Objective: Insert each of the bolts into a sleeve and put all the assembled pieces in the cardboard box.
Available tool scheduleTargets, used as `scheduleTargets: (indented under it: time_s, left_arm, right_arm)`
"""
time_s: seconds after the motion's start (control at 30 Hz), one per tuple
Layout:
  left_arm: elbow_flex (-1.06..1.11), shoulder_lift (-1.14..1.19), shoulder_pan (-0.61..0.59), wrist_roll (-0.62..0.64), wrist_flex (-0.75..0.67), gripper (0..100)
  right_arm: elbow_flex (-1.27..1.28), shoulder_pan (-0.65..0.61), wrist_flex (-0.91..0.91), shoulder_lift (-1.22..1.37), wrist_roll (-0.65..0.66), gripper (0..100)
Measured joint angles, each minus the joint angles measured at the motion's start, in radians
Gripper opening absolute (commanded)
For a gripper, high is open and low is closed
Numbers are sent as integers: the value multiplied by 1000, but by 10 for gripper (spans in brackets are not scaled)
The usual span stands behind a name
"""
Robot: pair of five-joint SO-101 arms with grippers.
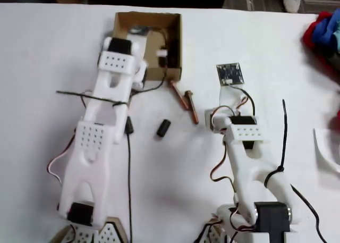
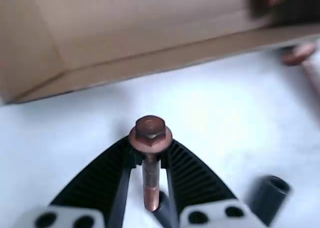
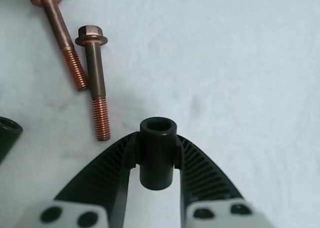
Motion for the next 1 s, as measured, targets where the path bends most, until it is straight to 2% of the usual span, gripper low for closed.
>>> scheduleTargets:
  time_s: [0.1,0.2,0.4,0.47,0.63,0.73,0.9,1.0]
  left_arm:
    - [18,-118,8,72,0,24]
    - [135,-270,20,169,0,24]
    - [582,-629,123,253,-5,24]
    - [743,-767,153,258,-57,24]
    - [1174,-1126,157,258,-351,24]
    - [1444,-1320,158,258,-585,24]
    - [1807,-1599,158,264,-925,24]
    - [1950,-1717,144,265,-1103,24]
  right_arm:
    - [0,-5,0,0,0,21]
    - [0,-44,0,0,0,21]
    - [0,-141,0,0,0,21]
    - [0,-169,0,0,0,21]
    - [0,-252,-6,0,-6,21]
    - [55,-249,-117,-2,-78,21]
    - [249,-235,-486,-2,-269,21]
    - [382,-232,-764,-2,-301,20]
